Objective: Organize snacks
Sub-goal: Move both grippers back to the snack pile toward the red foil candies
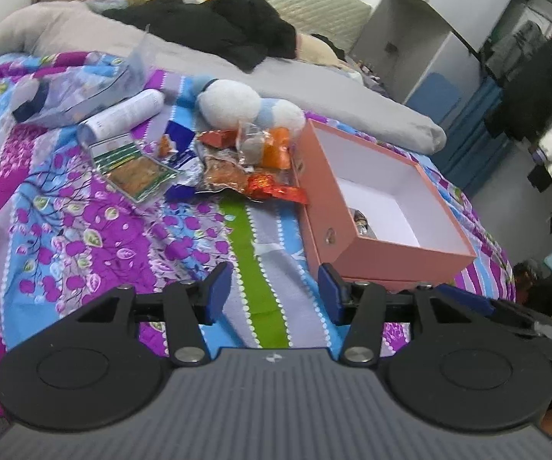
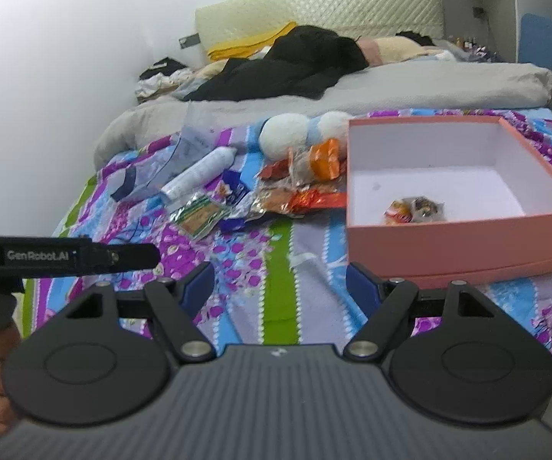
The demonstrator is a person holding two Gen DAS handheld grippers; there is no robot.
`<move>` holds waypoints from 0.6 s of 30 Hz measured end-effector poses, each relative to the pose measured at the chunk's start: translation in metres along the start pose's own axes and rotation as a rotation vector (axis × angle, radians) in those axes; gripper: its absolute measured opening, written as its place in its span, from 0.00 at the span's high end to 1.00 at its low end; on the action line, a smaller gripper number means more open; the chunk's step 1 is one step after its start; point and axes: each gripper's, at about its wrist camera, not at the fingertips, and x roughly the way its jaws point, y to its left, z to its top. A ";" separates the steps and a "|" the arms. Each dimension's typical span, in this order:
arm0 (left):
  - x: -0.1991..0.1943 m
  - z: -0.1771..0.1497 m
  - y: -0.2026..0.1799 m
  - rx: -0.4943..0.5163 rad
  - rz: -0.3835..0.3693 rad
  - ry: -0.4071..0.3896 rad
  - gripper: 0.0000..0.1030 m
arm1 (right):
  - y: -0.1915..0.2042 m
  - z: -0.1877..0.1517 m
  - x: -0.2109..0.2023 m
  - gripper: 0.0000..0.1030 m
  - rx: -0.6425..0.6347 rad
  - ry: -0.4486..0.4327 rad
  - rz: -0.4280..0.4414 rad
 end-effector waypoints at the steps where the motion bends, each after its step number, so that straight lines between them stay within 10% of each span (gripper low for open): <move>1: 0.000 0.000 0.001 -0.009 0.010 -0.008 0.41 | 0.002 0.000 0.001 0.25 -0.005 0.002 0.002; 18: 0.058 0.025 0.042 -0.092 0.074 0.059 0.34 | -0.002 0.024 0.051 0.26 -0.082 0.059 -0.039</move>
